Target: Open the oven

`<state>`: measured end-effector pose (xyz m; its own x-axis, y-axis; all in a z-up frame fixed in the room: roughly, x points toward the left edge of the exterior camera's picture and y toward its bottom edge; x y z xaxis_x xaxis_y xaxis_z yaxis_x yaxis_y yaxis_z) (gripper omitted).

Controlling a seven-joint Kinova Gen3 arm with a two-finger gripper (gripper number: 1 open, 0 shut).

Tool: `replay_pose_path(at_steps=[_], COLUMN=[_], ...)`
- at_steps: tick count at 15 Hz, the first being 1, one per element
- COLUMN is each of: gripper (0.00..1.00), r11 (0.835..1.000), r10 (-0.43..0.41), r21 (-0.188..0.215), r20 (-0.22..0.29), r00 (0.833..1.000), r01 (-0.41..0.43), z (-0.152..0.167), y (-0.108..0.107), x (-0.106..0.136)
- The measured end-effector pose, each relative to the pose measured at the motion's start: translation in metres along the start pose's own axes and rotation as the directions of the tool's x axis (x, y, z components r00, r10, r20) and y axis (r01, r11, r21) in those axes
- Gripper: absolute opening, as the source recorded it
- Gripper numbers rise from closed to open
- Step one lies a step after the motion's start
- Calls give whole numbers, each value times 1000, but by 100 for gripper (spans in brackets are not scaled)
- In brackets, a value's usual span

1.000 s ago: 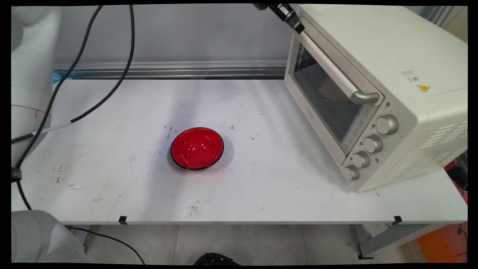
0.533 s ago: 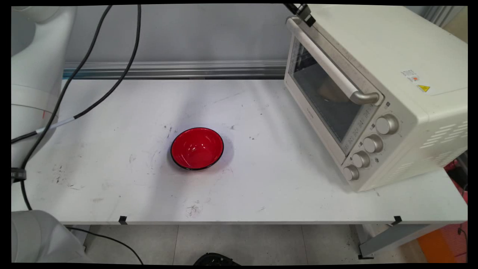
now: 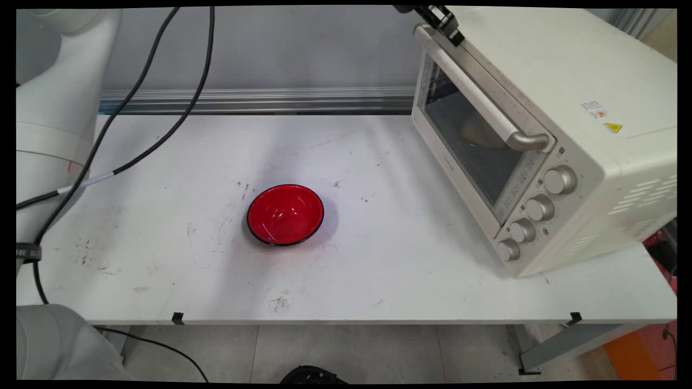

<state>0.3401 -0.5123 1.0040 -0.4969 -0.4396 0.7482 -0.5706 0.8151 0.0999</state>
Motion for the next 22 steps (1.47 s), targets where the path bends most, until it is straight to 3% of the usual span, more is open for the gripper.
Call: replay_pose_path(at_steps=[11, 22], gripper=[0, 0], r11=[1000, 999], r10=[-22, -27], r21=[-13, -20], r20=[21, 53], r00=[1000, 998], r01=[22, 28], z=[22, 12], y=[5, 9], x=[-11, -21])
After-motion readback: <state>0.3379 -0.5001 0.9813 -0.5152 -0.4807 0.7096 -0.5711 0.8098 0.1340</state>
